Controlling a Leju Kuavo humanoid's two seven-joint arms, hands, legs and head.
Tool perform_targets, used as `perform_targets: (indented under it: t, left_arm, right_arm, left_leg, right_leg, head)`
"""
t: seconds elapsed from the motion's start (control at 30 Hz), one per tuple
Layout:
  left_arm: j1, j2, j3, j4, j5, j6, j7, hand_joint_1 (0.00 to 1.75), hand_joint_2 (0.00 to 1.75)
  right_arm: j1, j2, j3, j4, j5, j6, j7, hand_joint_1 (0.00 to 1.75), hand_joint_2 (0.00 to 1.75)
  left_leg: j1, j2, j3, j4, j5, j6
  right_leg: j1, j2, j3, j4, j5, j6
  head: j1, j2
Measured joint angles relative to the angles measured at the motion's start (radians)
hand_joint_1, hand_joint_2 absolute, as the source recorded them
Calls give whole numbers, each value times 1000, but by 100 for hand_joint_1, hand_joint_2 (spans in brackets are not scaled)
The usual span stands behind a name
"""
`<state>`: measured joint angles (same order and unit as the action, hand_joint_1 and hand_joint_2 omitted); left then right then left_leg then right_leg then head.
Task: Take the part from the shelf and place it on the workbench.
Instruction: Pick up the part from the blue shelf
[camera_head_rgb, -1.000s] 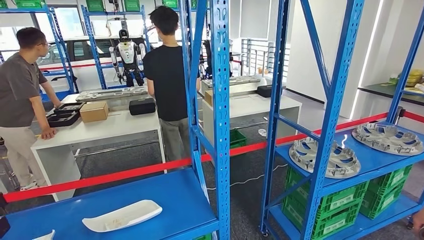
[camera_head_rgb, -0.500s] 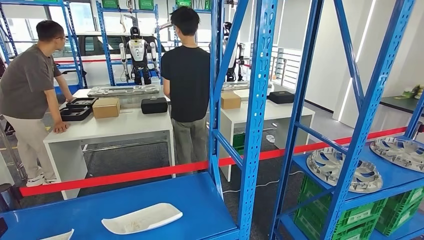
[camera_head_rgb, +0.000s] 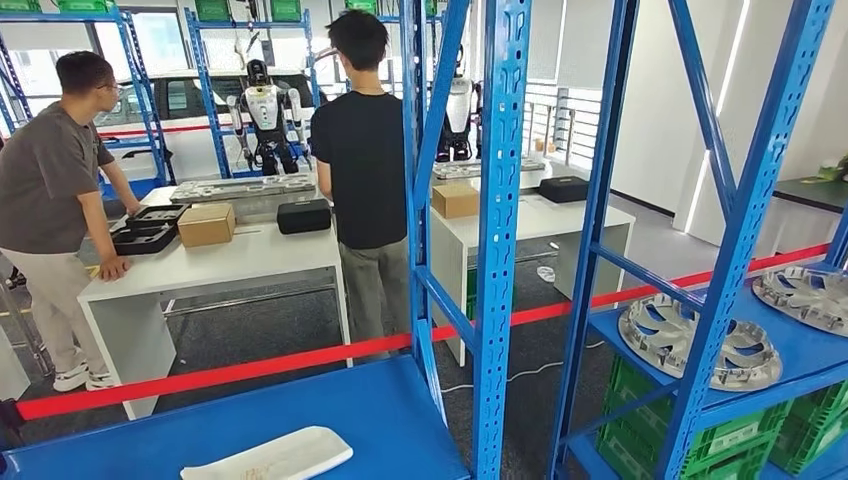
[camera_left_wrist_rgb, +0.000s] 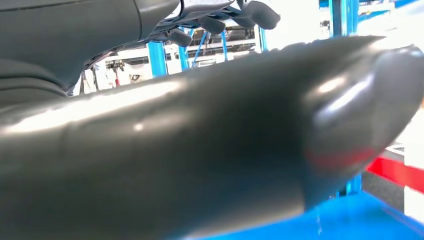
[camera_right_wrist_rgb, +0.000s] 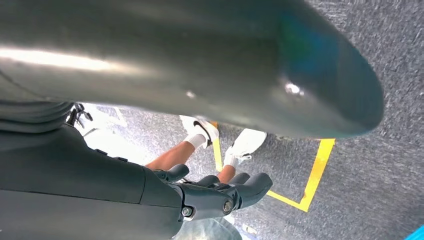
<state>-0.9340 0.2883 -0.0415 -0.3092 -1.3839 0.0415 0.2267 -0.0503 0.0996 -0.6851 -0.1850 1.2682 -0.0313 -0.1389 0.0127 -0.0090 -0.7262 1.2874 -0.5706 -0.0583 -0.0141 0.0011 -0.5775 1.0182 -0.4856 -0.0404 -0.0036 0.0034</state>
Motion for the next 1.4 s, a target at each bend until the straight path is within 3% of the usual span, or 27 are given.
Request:
perform_targets:
  t: [0.03, 0.1, 0.17, 0.23, 0.37, 0.47, 0.53, 0.67, 0.73, 0.9, 1.2, 1.33, 1.4]
  left_arm:
    - [3, 0, 1, 0, 1, -1, -2, 0, 0]
    - [5, 2, 2, 1, 4, -4, -6, 0, 0]
    - [4, 3, 7, 2, 9, -5, -10, 0, 0]
    - [6, 3, 15, 2, 16, -6, -18, 0, 0]
    - [13, 1, 39, 3, 59, -8, -85, 0, 0]
    - [25, -2, 69, 3, 104, -6, -175, 0, 0]
    - [36, -3, 86, 3, 124, -4, -233, 0, 0]
    - [63, -7, 110, 2, 153, -3, -330, 0, 0]
    - [79, -10, 119, 1, 169, 3, -380, 0, 0]
    - [122, -29, 131, -8, 189, 44, -488, 0, 0]
    - [192, -68, 130, -16, 160, 118, -531, 0, 0]
    - [218, -86, 129, -16, 145, 134, -536, 0, 175]
    - [232, -96, 127, -16, 139, 144, -536, 0, 175]
  right_arm:
    - [0, 0, 0, 0, 0, 0, 1, 0, 0]
    - [-1, 1, 0, 0, 0, 1, 2, 0, 0]
    - [-1, 0, 0, 0, 1, 0, 3, 0, 0]
    - [-1, 0, 0, 0, 1, 0, 3, 0, 0]
    - [-1, -1, 0, 0, 5, 0, 2, 0, 0]
    - [-2, -1, 0, 0, 7, 0, 0, 0, 0]
    - [-2, -1, -1, 0, 9, 1, -1, 0, 0]
    - [-2, -1, -3, 0, 13, 8, -1, 0, 0]
    - [-2, -1, -6, 0, 15, 12, 0, 0, 0]
    - [-2, -1, -10, 0, 18, 13, -4, 0, 0]
    - [-2, -1, -10, 0, 27, 14, -5, 0, 0]
    - [-2, -1, -10, 0, 27, 14, -5, 0, 0]
    - [-2, -1, -10, 0, 27, 14, -6, 0, 0]
  left_leg:
    - [2, 2, -2, -21, 33, -2]
    - [6, 6, 40, -148, 124, -5]
    - [2, 9, 87, -251, 164, 1]
    - [-3, 8, 100, -275, 155, 14]
    - [-3, 2, 99, -280, 152, 24]
    - [-4, 1, 100, -280, 147, 32]
    - [-5, 1, 100, -280, 145, 34]
    - [-7, 2, 101, -280, 144, 37]
    - [-7, 2, 101, -280, 144, 38]
    - [-7, 2, 104, -280, 144, 38]
    - [-7, 3, 106, -282, 144, 38]
    - [-6, 3, 106, -282, 144, 38]
    - [-6, 2, 106, -282, 144, 38]
  right_leg:
    - [-1, 0, 10, 1, -8, 2]
    - [-5, 0, 32, 2, -26, 10]
    - [-4, 2, 44, 5, -41, 22]
    - [-1, 2, 46, 4, -46, 30]
    - [0, 0, 52, -7, -45, 9]
    - [0, -1, 59, -18, -45, 9]
    - [0, -1, 61, -22, -45, 13]
    - [-3, -1, 62, -26, -45, 37]
    - [-4, -1, 62, -26, -44, 42]
    - [-3, -1, 64, -25, -45, 44]
    - [-2, -1, 64, -23, -47, 45]
    - [-2, -1, 64, -23, -47, 45]
    - [-2, -1, 64, -23, -47, 45]
  head:
    - [0, 0]
    - [0, 0]
    - [-2, 0]
    - [0, 0]
    - [4, 0]
    - [6, 0]
    - [7, 0]
    - [7, 0]
    - [6, 0]
    - [6, 0]
    - [5, 0]
    - [5, 0]
    - [5, 0]
